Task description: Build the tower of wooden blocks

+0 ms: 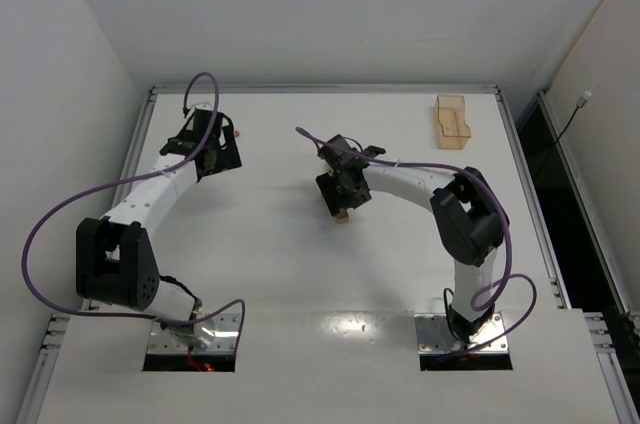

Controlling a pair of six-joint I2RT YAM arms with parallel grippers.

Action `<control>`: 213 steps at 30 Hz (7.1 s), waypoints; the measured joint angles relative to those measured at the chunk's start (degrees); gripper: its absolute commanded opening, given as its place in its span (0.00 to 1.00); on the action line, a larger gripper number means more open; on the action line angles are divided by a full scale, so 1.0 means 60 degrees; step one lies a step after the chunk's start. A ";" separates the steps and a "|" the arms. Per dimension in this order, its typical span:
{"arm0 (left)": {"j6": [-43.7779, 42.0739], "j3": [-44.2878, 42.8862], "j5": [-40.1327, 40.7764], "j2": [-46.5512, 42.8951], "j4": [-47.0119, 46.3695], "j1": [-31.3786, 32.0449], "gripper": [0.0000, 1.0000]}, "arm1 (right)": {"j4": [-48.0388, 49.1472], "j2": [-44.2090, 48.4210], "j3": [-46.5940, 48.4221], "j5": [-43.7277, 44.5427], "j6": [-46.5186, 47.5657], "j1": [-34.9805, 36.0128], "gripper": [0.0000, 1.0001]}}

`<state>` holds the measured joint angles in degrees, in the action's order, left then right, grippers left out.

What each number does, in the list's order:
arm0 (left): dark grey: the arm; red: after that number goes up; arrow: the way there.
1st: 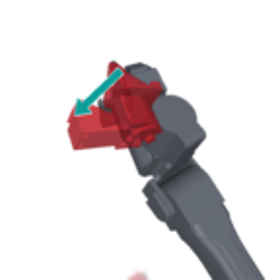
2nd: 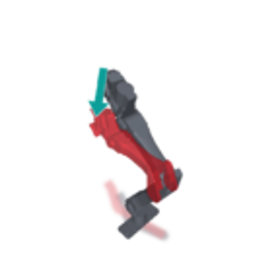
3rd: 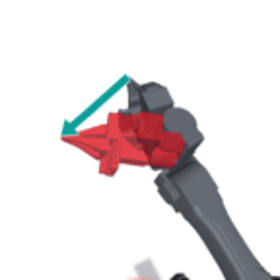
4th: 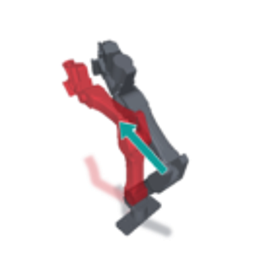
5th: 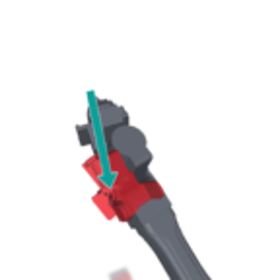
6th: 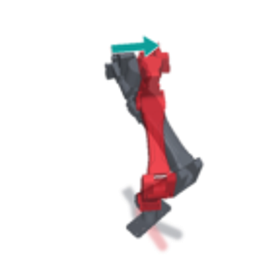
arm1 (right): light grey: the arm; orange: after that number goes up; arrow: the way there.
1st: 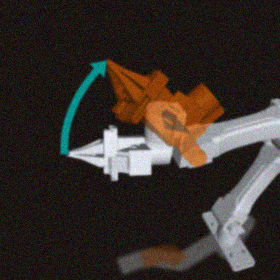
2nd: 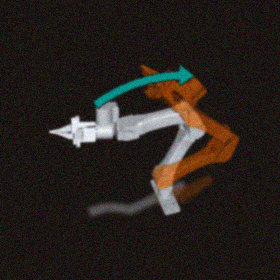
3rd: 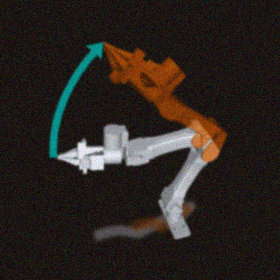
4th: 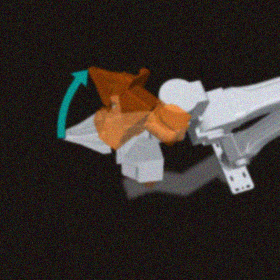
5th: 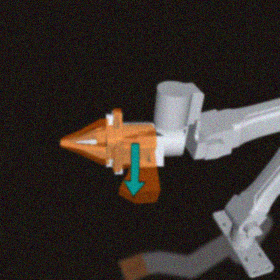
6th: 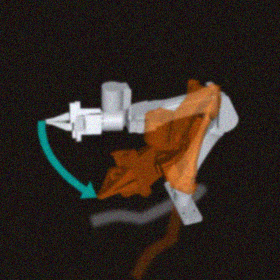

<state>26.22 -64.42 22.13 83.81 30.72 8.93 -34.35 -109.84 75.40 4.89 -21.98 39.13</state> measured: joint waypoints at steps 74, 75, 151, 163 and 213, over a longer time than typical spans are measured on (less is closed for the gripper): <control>0.0146 0.0000 -0.0007 0.0280 -0.0036 0.0000 1.00 | -0.1774 -0.2135 0.4597 0.0226 -0.1341 -0.0951 0.00; 0.0146 0.0000 -0.0007 0.0280 -0.0036 0.0000 1.00 | -0.1785 -0.2240 0.4597 0.0222 -0.1341 -0.0984 0.00; 0.0142 -0.0058 -0.0339 0.0597 -0.0076 0.0000 1.00 | -0.0994 -0.2554 0.4564 -0.0637 -0.0277 -0.1439 0.64; -0.0200 -0.0051 -0.0765 0.0495 -0.0149 -0.0004 1.00 | 0.0747 0.2193 0.0444 -0.2342 0.3439 -0.0433 0.45; -0.0754 -0.0113 -0.1169 0.0583 -0.0171 -0.0011 1.00 | 0.0084 -0.2007 0.2189 -0.1555 0.4659 -0.0492 0.43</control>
<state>21.69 -65.10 15.11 87.31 29.69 8.86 -33.85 -121.89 88.53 -4.45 5.98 36.18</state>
